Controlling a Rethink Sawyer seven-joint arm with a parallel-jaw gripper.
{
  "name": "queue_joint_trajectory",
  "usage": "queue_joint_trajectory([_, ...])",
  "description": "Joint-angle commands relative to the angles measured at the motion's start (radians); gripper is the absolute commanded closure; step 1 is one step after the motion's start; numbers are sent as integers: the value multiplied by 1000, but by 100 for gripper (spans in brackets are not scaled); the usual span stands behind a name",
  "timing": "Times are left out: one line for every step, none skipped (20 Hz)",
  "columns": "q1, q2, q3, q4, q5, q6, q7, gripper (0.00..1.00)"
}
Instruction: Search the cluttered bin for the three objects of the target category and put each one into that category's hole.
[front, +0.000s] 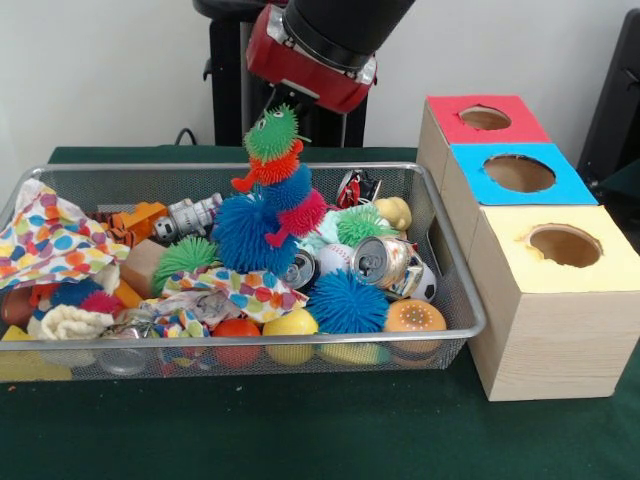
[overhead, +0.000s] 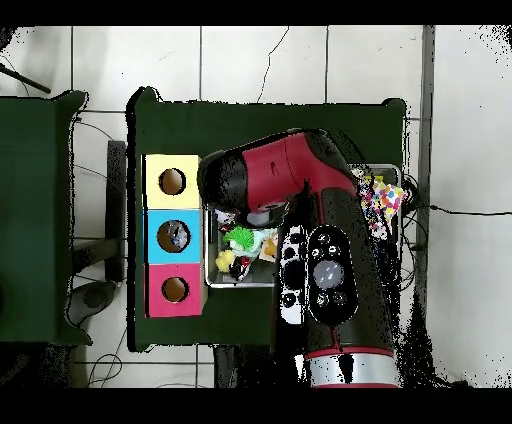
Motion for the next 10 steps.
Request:
queue_joint_trajectory([20, 40, -33, -46, 22, 108, 95, 100])
queue_joint_trajectory([22, 39, -37, -43, 24, 103, 97, 100])
queue_joint_trajectory([23, 36, -42, -36, 28, 95, 102, 100])
queue_joint_trajectory([24, 39, -44, -39, 27, 93, 100, 100])
queue_joint_trajectory([26, 40, -48, -38, 29, 90, 99, 100])
queue_joint_trajectory([28, 40, -50, -38, 30, 89, 98, 100])
queue_joint_trajectory([32, 41, -54, -37, 29, 88, 99, 100])
queue_joint_trajectory([33, 43, -56, -40, 27, 89, 93, 100])
queue_joint_trajectory([35, 43, -58, -39, 28, 86, 95, 100])
queue_joint_trajectory([37, 44, -62, -41, 29, 85, 101, 100])
